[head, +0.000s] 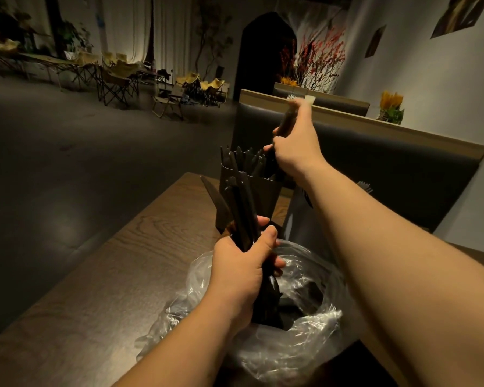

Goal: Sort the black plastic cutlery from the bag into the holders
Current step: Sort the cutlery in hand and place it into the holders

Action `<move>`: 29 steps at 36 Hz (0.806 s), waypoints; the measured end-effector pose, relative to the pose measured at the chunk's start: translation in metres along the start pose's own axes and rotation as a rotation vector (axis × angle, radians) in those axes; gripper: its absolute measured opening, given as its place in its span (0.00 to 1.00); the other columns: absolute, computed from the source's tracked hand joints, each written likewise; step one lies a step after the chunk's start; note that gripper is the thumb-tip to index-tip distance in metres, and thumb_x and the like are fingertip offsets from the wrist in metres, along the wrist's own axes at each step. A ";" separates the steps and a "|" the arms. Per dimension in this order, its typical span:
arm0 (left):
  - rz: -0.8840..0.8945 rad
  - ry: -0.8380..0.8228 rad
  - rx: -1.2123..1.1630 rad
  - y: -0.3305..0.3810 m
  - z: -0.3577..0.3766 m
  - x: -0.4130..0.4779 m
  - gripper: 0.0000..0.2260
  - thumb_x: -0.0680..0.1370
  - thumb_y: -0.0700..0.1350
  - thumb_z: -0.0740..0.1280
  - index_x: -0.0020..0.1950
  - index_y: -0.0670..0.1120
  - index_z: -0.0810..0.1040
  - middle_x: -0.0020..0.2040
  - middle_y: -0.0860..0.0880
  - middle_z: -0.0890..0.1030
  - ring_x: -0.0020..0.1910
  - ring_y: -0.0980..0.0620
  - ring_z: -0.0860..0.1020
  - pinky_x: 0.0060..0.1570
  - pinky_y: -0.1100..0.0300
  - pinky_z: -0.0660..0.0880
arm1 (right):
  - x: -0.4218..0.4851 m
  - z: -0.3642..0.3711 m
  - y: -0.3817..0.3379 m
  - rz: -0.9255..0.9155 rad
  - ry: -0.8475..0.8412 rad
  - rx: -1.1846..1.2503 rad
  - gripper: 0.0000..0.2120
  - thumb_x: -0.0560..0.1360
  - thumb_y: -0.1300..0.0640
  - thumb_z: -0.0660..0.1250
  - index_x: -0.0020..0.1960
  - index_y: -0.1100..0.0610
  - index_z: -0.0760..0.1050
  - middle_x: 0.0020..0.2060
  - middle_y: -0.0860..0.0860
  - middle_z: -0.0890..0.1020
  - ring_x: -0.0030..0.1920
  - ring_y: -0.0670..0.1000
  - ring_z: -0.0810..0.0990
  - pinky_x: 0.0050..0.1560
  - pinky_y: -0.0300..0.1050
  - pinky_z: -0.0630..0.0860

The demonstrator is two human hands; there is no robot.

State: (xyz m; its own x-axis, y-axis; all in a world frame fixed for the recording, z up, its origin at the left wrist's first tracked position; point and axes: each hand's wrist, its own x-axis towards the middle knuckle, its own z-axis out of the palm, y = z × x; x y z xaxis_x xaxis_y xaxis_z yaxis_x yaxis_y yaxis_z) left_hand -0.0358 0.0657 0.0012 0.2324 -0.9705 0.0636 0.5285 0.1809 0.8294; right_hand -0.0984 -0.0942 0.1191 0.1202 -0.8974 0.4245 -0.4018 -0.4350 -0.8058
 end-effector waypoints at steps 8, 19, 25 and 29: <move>-0.056 -0.156 0.003 0.005 0.002 -0.004 0.09 0.81 0.41 0.66 0.61 0.44 0.77 0.42 0.46 0.85 0.35 0.47 0.83 0.34 0.57 0.79 | -0.010 -0.004 0.001 -0.160 -0.158 -0.577 0.35 0.79 0.66 0.64 0.81 0.51 0.54 0.64 0.56 0.77 0.62 0.54 0.77 0.60 0.45 0.74; -0.099 -0.306 0.021 0.003 0.001 -0.004 0.16 0.76 0.46 0.67 0.62 0.43 0.76 0.46 0.45 0.85 0.37 0.47 0.83 0.35 0.56 0.80 | -0.005 0.001 0.009 -0.040 -0.300 -0.784 0.25 0.80 0.59 0.64 0.75 0.52 0.62 0.58 0.54 0.77 0.64 0.59 0.74 0.68 0.62 0.67; -0.113 -0.347 0.019 0.006 0.000 -0.003 0.15 0.78 0.44 0.65 0.64 0.43 0.75 0.46 0.44 0.85 0.38 0.46 0.84 0.36 0.56 0.80 | 0.001 -0.015 0.008 -0.033 -0.433 -0.841 0.26 0.84 0.50 0.58 0.80 0.49 0.58 0.81 0.51 0.52 0.80 0.60 0.44 0.77 0.66 0.46; -0.154 -0.359 0.038 0.005 0.001 -0.005 0.12 0.80 0.43 0.65 0.61 0.40 0.75 0.45 0.44 0.85 0.37 0.47 0.83 0.36 0.56 0.80 | -0.023 -0.032 -0.018 -0.114 -0.205 -0.352 0.20 0.83 0.54 0.60 0.74 0.52 0.69 0.70 0.53 0.73 0.67 0.52 0.73 0.65 0.50 0.74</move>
State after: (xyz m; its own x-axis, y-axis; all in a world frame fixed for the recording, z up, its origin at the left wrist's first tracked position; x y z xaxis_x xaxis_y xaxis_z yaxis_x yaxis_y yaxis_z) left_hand -0.0350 0.0718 0.0059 -0.1511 -0.9811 0.1209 0.5028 0.0290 0.8639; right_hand -0.1226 -0.0638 0.1372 0.3452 -0.8567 0.3833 -0.6571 -0.5122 -0.5531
